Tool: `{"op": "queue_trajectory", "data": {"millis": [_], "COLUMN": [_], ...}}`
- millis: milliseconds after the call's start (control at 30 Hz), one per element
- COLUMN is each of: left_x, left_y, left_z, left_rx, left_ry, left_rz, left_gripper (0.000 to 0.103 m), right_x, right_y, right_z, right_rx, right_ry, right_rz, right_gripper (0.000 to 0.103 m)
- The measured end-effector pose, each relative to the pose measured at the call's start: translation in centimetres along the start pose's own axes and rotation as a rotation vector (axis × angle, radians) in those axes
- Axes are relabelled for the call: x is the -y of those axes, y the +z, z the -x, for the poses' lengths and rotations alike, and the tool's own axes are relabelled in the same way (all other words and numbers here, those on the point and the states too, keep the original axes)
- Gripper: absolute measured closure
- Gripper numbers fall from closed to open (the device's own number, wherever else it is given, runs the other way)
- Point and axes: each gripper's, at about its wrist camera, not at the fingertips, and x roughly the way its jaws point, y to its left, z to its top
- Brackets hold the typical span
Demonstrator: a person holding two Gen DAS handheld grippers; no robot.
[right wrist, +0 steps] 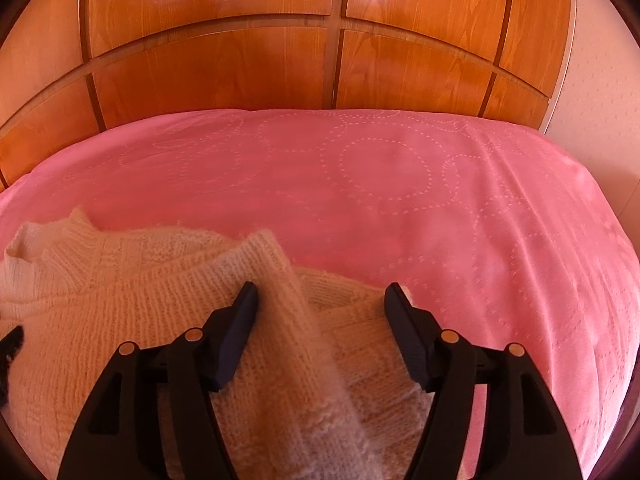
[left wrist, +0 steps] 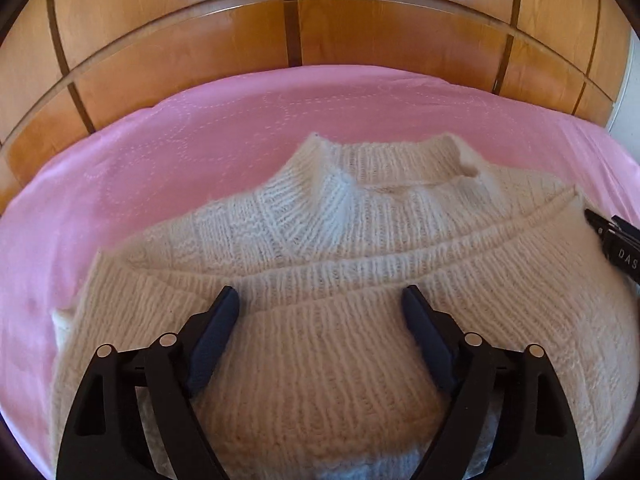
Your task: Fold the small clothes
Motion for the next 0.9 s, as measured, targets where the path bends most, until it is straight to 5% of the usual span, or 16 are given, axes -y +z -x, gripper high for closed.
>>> {"op": "queue_trajectory", "data": {"millis": [233,500,633,800,900], "left_x": [-1.4,-5.7,-7.3,-7.8,-7.9], "left_y": [-1.1,-3.5,-3.5,-3.4,-3.4], "left_z": [2.4,4.6,3.0,2.6,2.5], "left_rx": [0.069,0.152,0.096,0.093,0.091], "left_ry": [-0.047,0.200,0.121,0.088,0.087], "left_rz": [0.037,0.055,0.129,0.149,0.152], "left_gripper": [0.020,0.019,0.015,0.014,0.013], "right_x": [0.2,1.1,0.3,-1.6,-2.6], "right_y": [0.0,-0.1,-0.4,-1.8,-3.6], "right_z": [0.0,0.0,2.3,6.6,9.3], "right_rx": [0.002,0.005,0.112,0.156,0.185], "right_ry": [-0.021,-0.020,-0.029,0.068,0.201], "right_rz": [-0.005,-0.044,-0.007,0.122,0.162], "right_gripper": [0.030,0.018,0.002,0.002,0.002]}}
